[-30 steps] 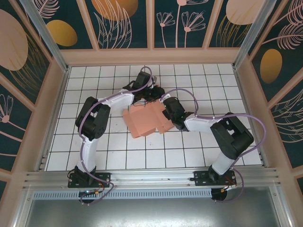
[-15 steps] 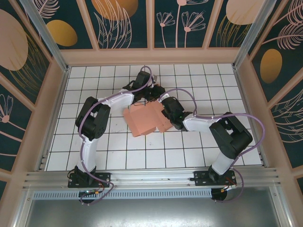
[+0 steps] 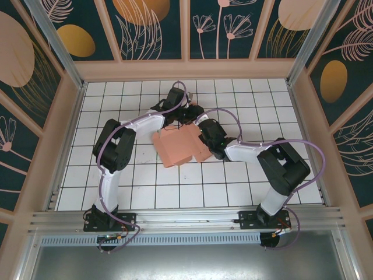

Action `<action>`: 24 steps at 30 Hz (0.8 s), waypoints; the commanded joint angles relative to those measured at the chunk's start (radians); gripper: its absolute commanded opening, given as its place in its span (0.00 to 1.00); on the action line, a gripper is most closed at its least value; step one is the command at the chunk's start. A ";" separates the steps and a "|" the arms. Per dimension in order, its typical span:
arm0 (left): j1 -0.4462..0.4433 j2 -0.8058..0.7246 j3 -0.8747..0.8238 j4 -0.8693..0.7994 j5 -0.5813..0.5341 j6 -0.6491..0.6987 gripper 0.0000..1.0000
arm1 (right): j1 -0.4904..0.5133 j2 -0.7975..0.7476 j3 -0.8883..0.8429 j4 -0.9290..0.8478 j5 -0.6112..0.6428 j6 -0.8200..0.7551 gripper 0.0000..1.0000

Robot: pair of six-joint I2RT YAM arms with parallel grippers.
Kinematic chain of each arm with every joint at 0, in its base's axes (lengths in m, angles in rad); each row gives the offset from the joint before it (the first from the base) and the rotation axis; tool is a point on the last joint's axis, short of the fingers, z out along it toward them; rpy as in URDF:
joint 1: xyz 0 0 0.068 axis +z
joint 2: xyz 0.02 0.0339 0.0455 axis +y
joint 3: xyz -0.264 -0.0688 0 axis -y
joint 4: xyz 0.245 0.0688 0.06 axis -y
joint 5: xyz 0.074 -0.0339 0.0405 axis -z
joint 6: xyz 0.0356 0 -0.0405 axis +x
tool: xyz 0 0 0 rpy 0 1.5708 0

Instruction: Fold the paper box

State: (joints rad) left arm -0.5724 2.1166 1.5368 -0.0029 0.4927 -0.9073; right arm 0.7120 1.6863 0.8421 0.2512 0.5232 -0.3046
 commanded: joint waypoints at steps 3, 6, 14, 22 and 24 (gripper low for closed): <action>-0.012 0.011 0.007 0.029 0.039 -0.001 0.12 | 0.014 0.013 0.022 0.019 -0.003 -0.002 0.00; -0.012 0.003 0.006 0.030 0.032 0.005 0.13 | 0.012 0.012 0.018 0.022 -0.004 0.002 0.00; 0.002 -0.102 -0.078 0.030 -0.073 0.081 0.79 | -0.031 -0.017 -0.018 0.028 -0.056 0.033 0.00; 0.096 -0.314 -0.326 0.148 -0.238 0.182 0.99 | -0.074 -0.104 -0.104 0.098 -0.172 0.023 0.00; 0.127 -0.356 -0.366 0.164 -0.254 0.188 0.99 | -0.075 -0.106 -0.103 0.095 -0.167 0.006 0.00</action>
State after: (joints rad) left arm -0.4866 1.8275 1.2110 0.0837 0.3023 -0.7712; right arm 0.6380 1.6127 0.7532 0.3107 0.3840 -0.2825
